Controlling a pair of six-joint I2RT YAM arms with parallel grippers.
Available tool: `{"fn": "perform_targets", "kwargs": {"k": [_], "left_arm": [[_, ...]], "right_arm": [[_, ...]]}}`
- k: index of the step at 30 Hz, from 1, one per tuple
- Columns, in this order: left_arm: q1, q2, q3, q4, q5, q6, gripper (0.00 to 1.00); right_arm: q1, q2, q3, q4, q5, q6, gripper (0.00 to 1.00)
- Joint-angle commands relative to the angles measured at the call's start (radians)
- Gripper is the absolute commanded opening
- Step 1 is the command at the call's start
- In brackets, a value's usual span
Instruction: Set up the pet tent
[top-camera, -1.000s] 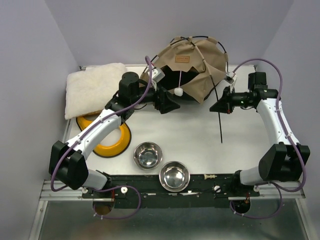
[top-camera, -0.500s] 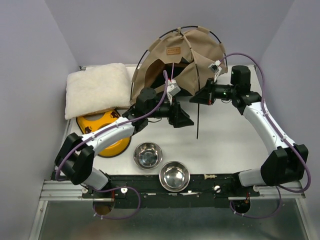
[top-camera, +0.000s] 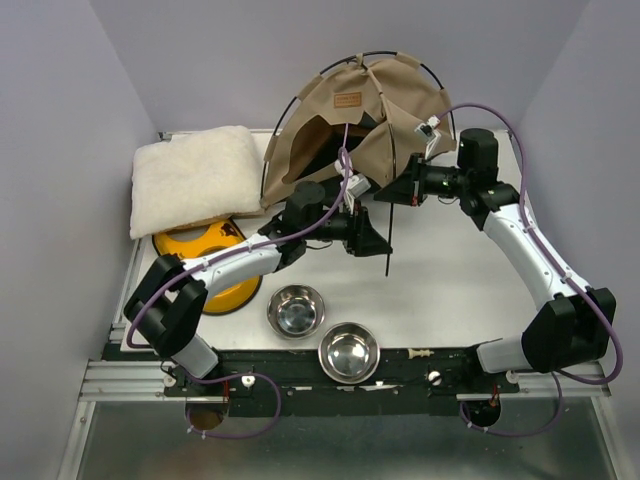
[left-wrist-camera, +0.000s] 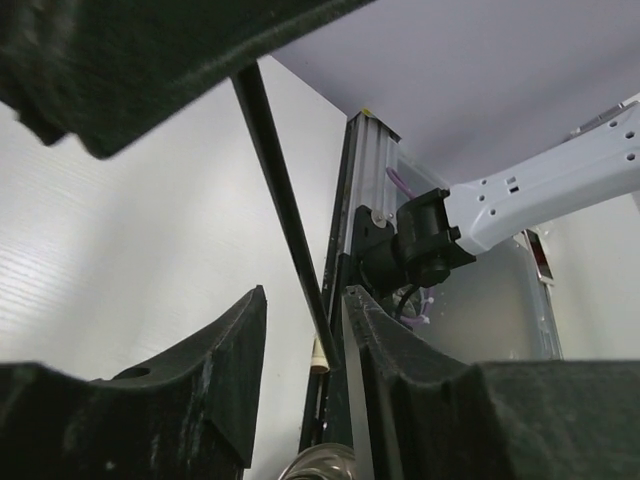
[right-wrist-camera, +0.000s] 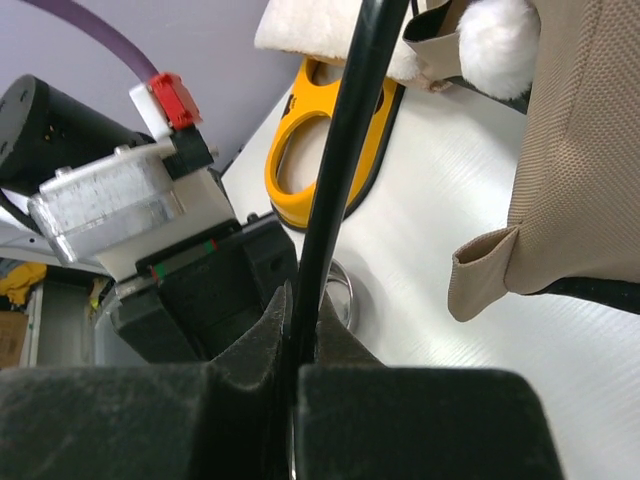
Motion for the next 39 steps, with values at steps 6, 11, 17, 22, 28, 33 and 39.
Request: {"fn": "perform_targets", "kwargs": {"k": [6,11,17,22,28,33,39], "left_arm": [[-0.045,0.012,-0.030,0.108,0.006,-0.080,0.28],[-0.045,0.010,-0.023,0.098,0.006,-0.106,0.00],[-0.042,-0.005,-0.014,0.102,0.012,-0.103,0.00],[-0.029,-0.013,-0.001,0.101,0.018,-0.100,0.00],[-0.026,-0.014,0.003,0.119,0.028,-0.106,0.00],[-0.023,-0.013,0.012,0.130,0.034,-0.118,0.00],[-0.023,-0.008,0.029,0.120,0.034,-0.117,0.00]], "right_arm": [[0.009,-0.002,0.069,0.132,0.039,-0.001,0.01],[0.009,-0.015,0.058,0.141,0.049,-0.007,0.01],[0.009,-0.025,0.077,0.060,0.040,-0.074,0.45],[-0.031,-0.131,0.005,0.017,0.120,-0.161,0.61],[-0.121,-0.186,-0.043,-0.047,0.226,-0.222,0.61],[-0.135,-0.222,-0.179,0.110,0.307,-0.280,0.58],[-0.089,-0.148,-0.238,0.314,0.292,-0.303,0.73]]}}
